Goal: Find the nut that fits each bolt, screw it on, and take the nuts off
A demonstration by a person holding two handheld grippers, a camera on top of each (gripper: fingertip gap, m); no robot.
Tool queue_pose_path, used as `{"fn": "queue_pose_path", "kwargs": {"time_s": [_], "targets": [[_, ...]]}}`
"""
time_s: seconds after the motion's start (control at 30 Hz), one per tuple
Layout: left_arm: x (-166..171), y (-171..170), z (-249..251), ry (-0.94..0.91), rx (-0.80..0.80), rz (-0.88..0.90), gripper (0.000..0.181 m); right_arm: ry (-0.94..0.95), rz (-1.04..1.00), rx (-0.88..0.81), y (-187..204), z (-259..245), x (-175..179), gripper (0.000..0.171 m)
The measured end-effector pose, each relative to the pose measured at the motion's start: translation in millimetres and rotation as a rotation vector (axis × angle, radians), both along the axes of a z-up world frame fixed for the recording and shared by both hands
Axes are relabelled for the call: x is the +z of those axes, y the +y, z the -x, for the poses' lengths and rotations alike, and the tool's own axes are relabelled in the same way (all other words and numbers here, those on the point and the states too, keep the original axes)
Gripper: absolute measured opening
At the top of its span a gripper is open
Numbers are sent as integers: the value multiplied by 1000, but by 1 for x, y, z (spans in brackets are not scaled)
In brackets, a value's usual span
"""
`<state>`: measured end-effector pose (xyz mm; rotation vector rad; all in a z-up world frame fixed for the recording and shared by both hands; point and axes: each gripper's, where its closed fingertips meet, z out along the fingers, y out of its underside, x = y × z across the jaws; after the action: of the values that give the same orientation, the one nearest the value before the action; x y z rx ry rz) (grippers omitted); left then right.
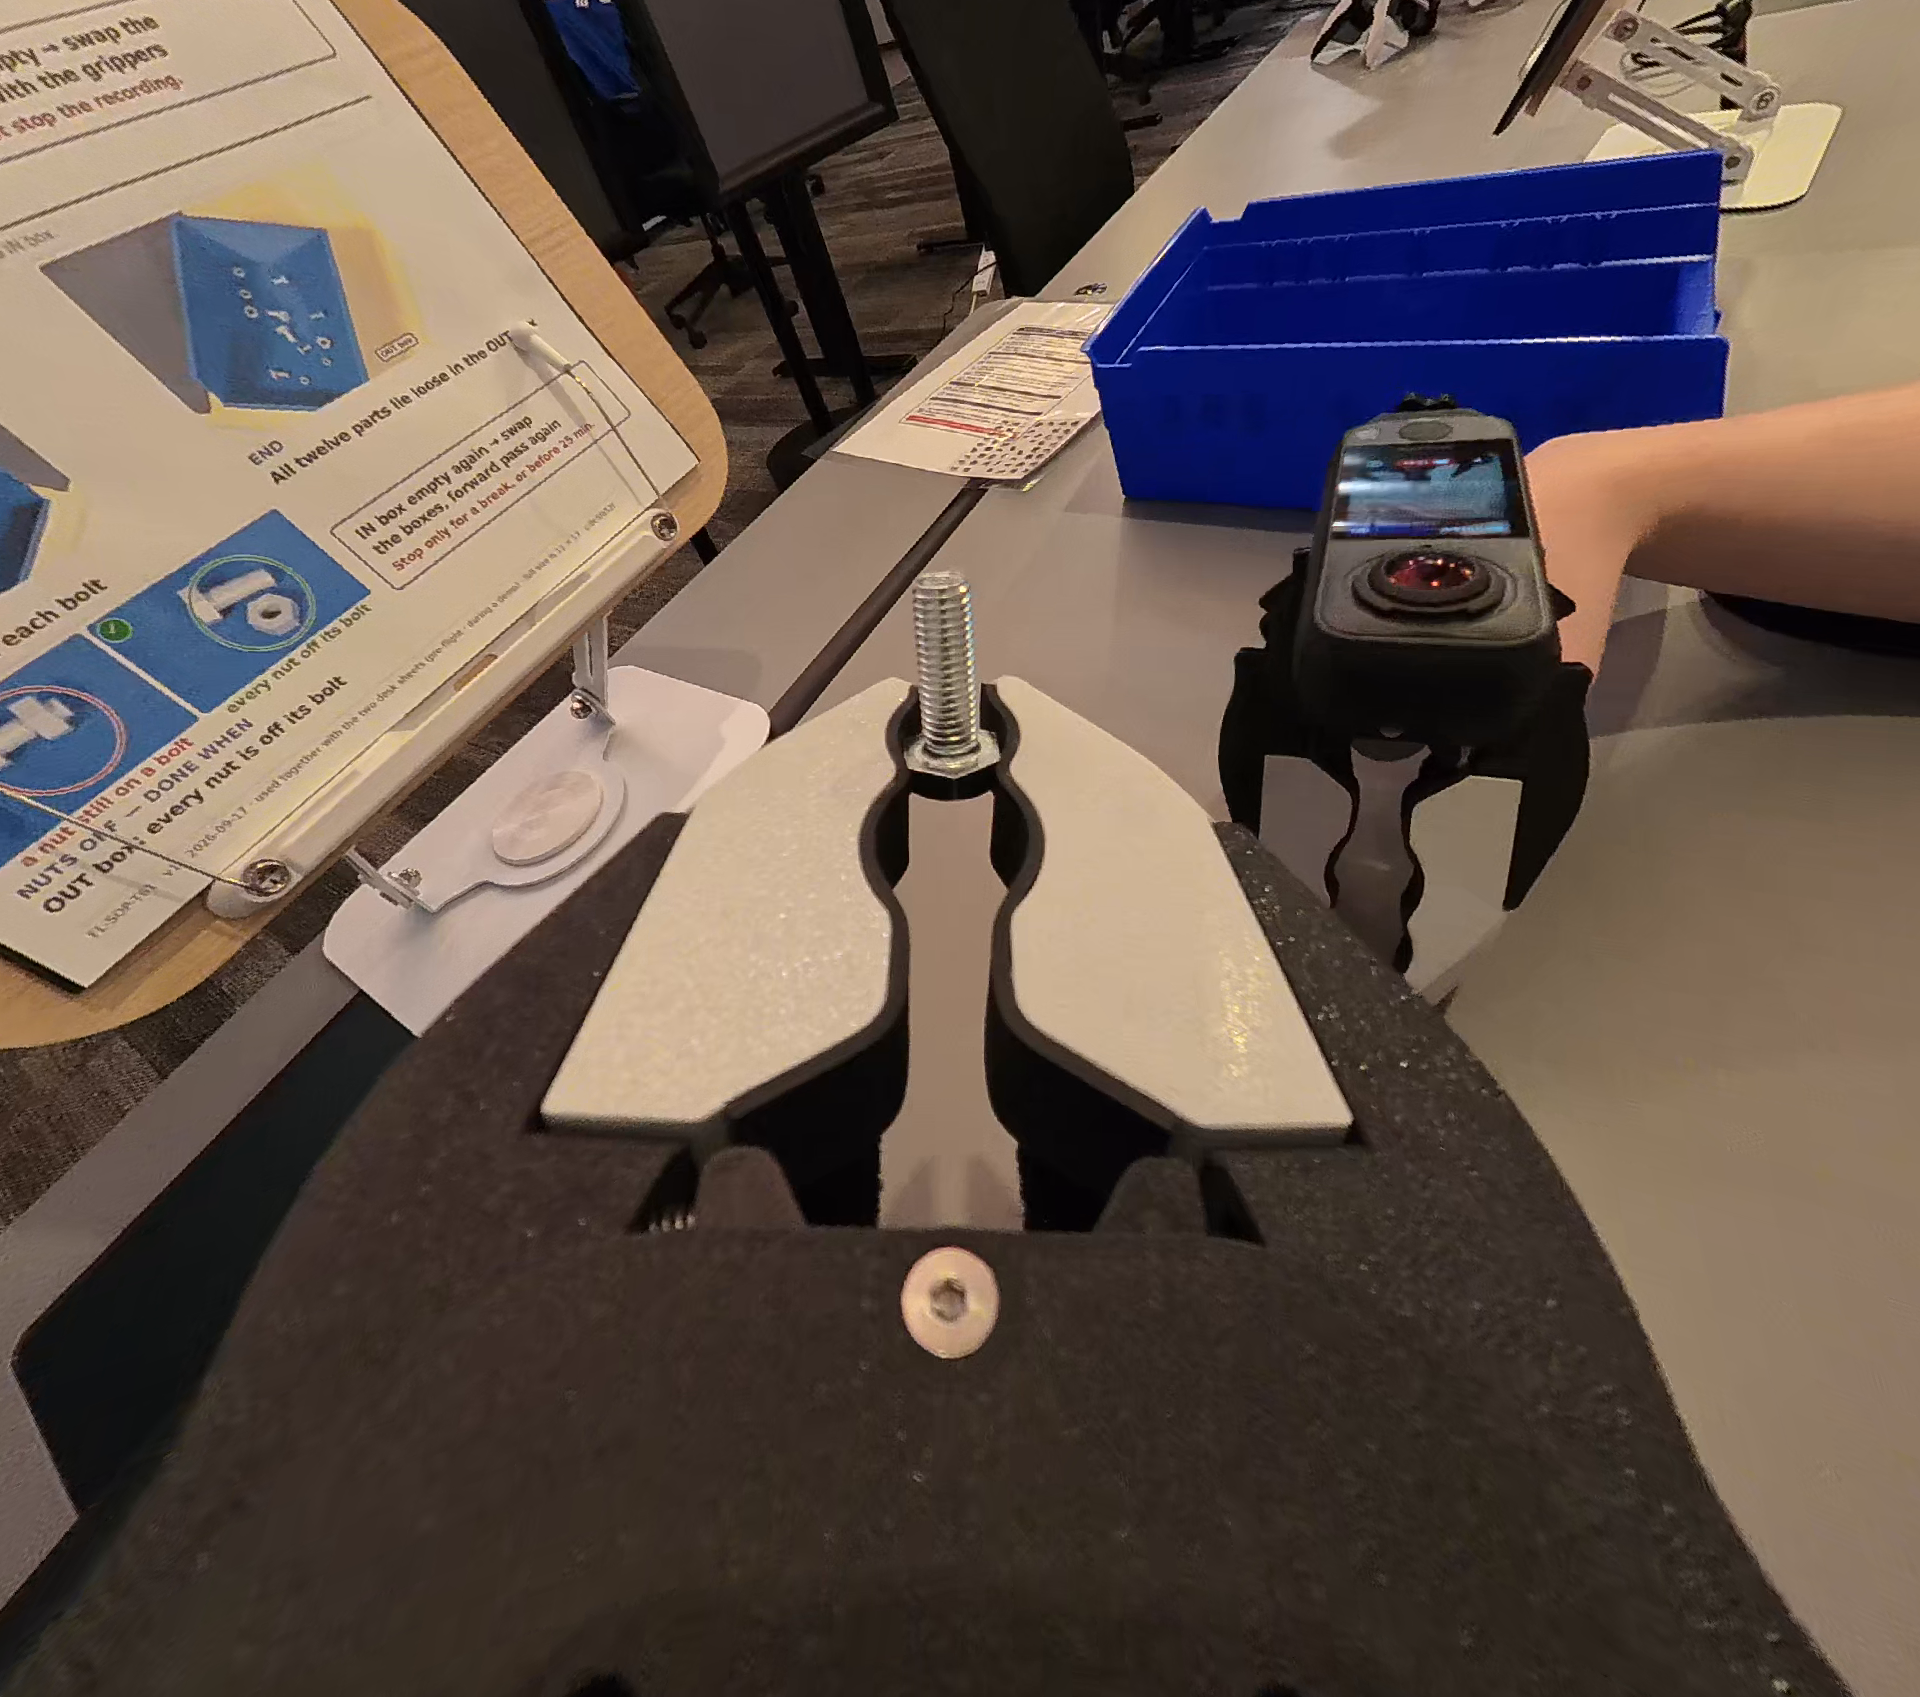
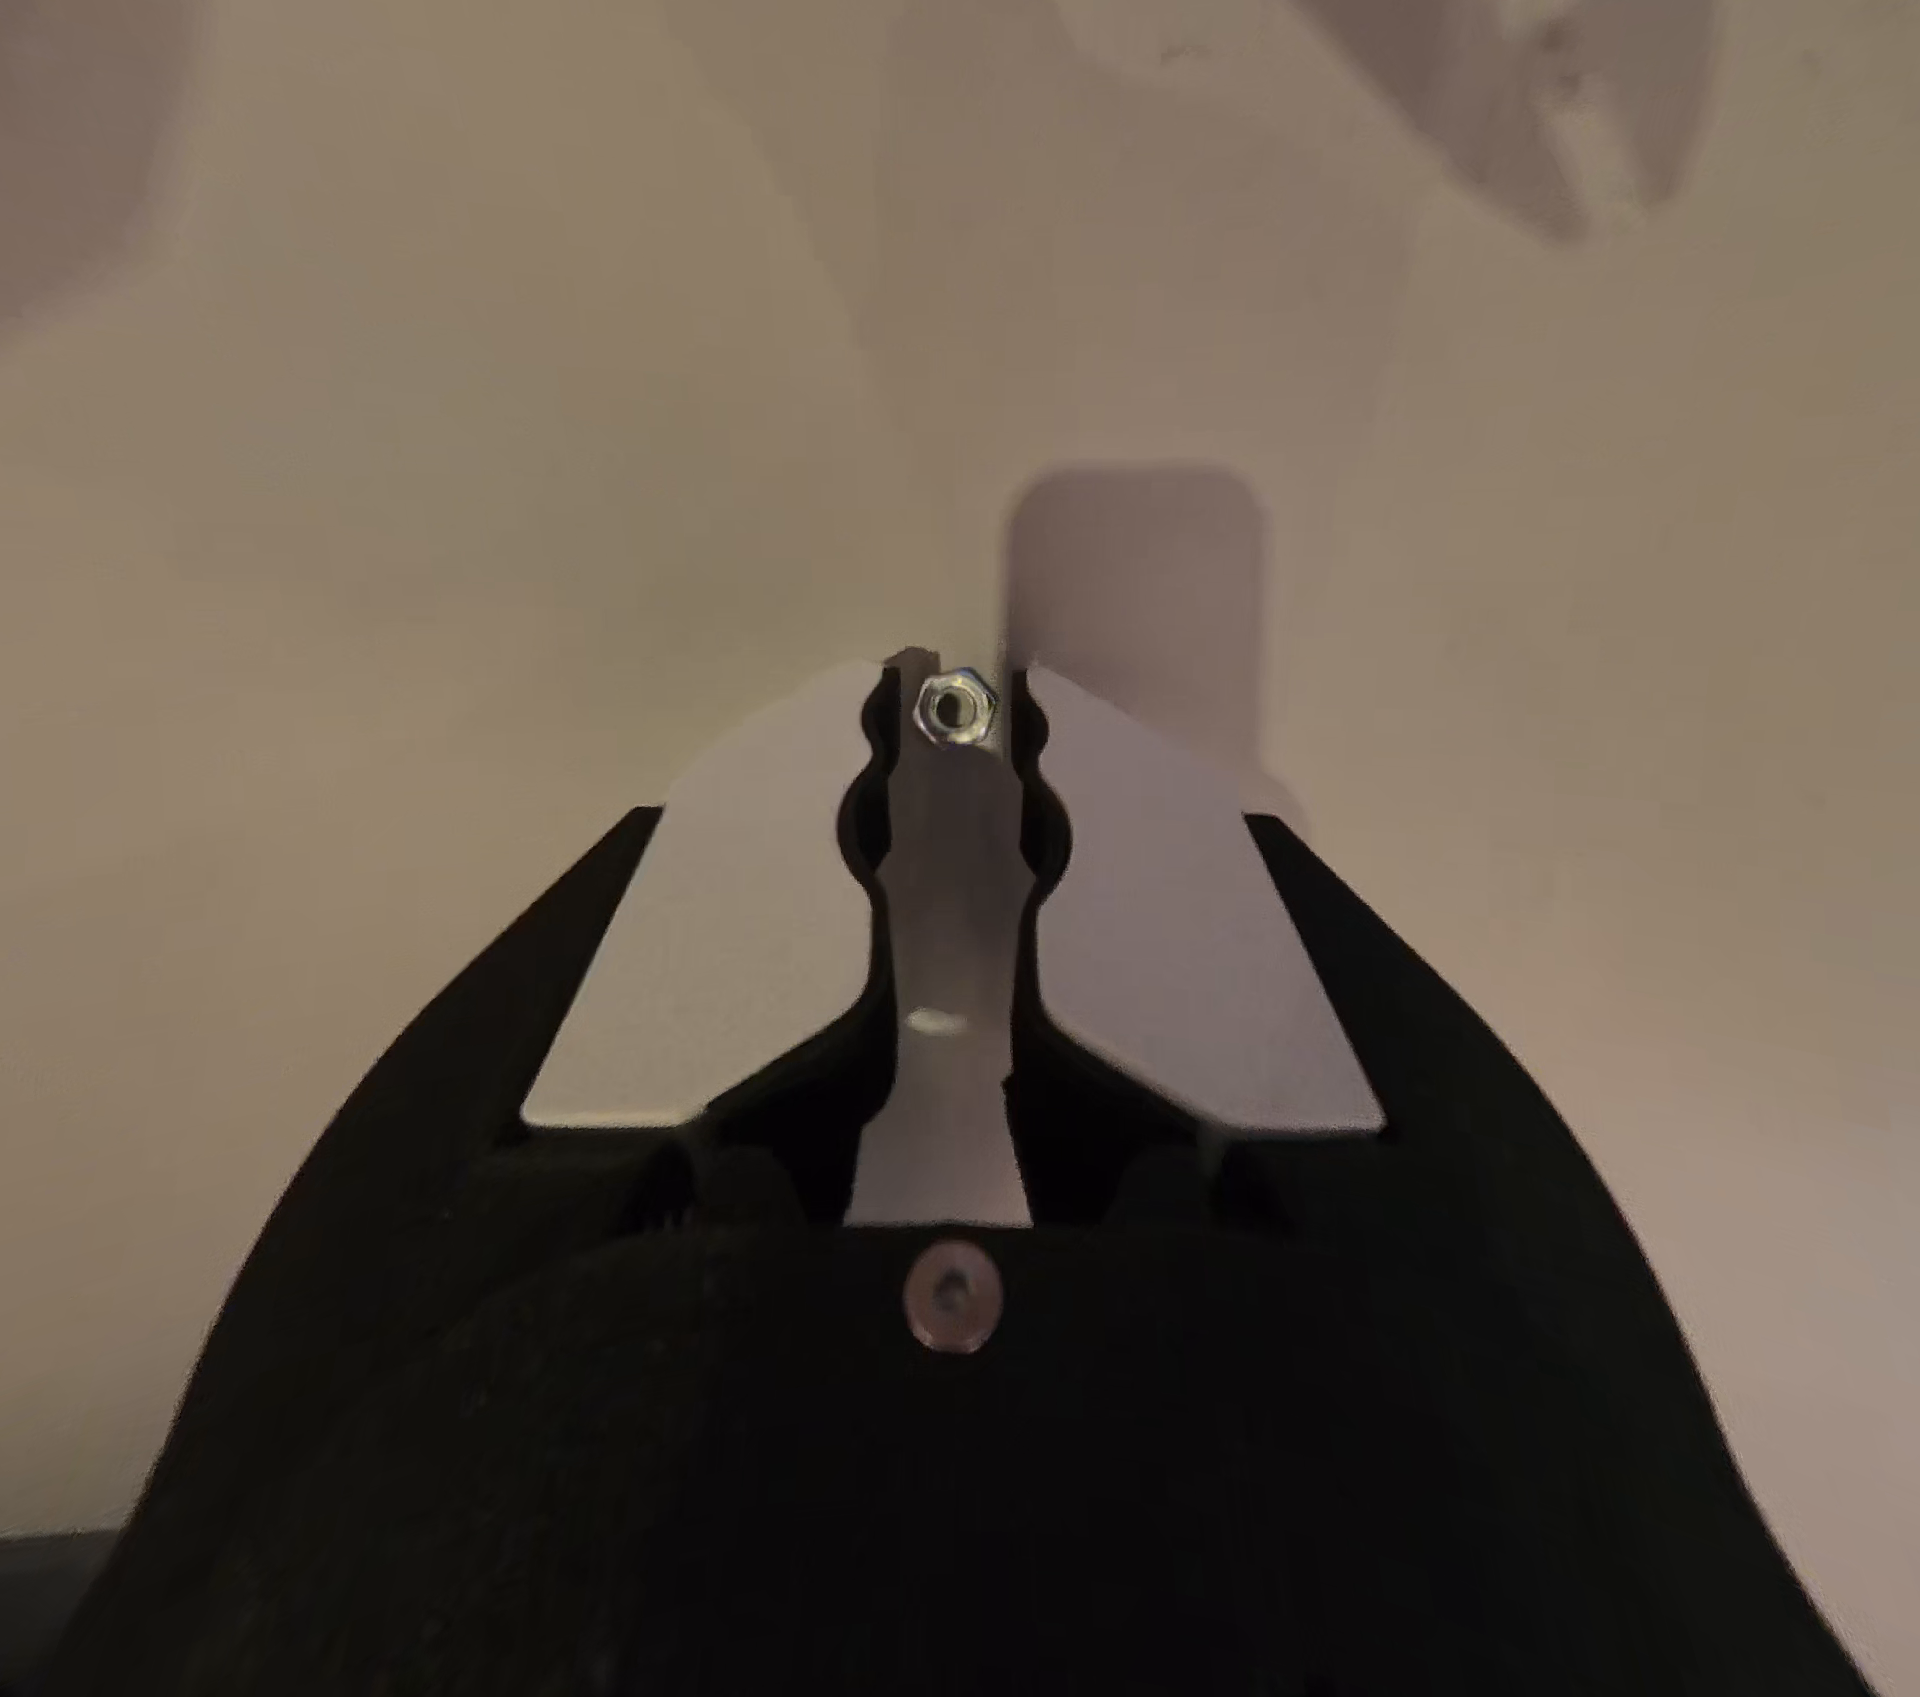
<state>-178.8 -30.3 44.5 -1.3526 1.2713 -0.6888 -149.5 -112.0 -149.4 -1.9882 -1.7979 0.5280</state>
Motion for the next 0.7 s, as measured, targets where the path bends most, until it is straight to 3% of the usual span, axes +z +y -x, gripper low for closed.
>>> {"fn": "queue_pose_path", "kwargs": {"time_s": [0.7], "targets": [[-6, -5, -5, 40, -15, -7, 10, -97, 14, -29, -2, -5, -7, 17]]}}
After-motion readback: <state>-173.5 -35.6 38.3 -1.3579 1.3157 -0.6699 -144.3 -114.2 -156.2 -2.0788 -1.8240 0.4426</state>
